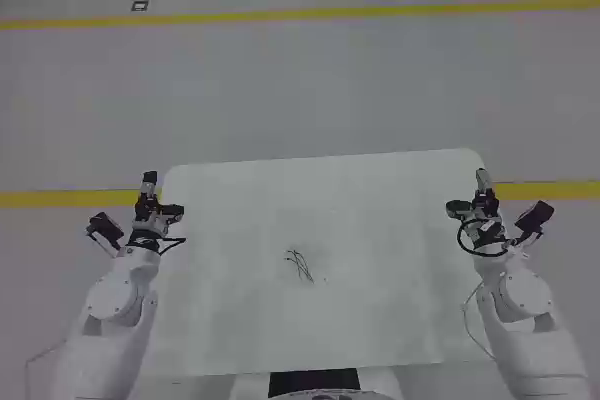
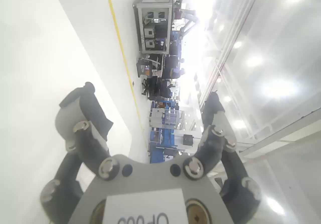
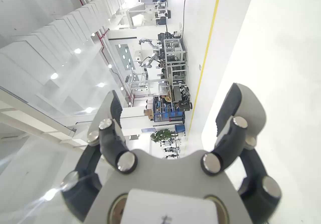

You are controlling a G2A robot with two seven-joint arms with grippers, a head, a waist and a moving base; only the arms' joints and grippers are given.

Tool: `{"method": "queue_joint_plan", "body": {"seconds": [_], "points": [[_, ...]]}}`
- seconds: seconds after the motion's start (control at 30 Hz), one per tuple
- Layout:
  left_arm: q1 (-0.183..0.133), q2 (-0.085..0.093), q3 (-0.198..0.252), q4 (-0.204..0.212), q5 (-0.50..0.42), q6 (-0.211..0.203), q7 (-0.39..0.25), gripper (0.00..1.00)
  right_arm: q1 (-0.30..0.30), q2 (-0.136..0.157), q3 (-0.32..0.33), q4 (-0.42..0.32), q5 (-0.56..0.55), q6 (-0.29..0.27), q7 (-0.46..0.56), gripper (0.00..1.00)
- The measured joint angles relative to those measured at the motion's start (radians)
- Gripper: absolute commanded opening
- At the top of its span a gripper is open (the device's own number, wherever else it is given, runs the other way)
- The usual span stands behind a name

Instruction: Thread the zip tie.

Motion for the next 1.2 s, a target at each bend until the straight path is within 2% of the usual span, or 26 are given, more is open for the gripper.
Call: {"method": "queue_joint_plan", "body": {"seconds": [0.03,0.07,0.2,0.37,0.47,1.2], "points": [[0.000,0.000,0.000,0.000,0.000,0.000,0.000,0.78,0.000,0.000,0.000,0.000,0.000,0.000,0.000,1.00],[0.000,0.000,0.000,0.000,0.000,0.000,0.000,1.00,0.000,0.000,0.000,0.000,0.000,0.000,0.000,1.00],[0.001,0.001,0.014,-0.008,0.024,0.001,-0.018,1.00,0.000,0.000,0.000,0.000,0.000,0.000,0.000,1.00],[0.009,0.006,0.046,-0.039,0.177,0.017,-0.078,1.00,0.000,0.000,0.000,0.000,0.000,0.000,0.000,1.00],[0.014,0.009,0.050,-0.049,0.253,-0.002,-0.100,1.00,0.000,0.000,0.000,0.000,0.000,0.000,0.000,1.00],[0.013,0.009,0.049,-0.048,0.250,-0.002,-0.098,1.00,0.000,0.000,0.000,0.000,0.000,0.000,0.000,1.00]]}}
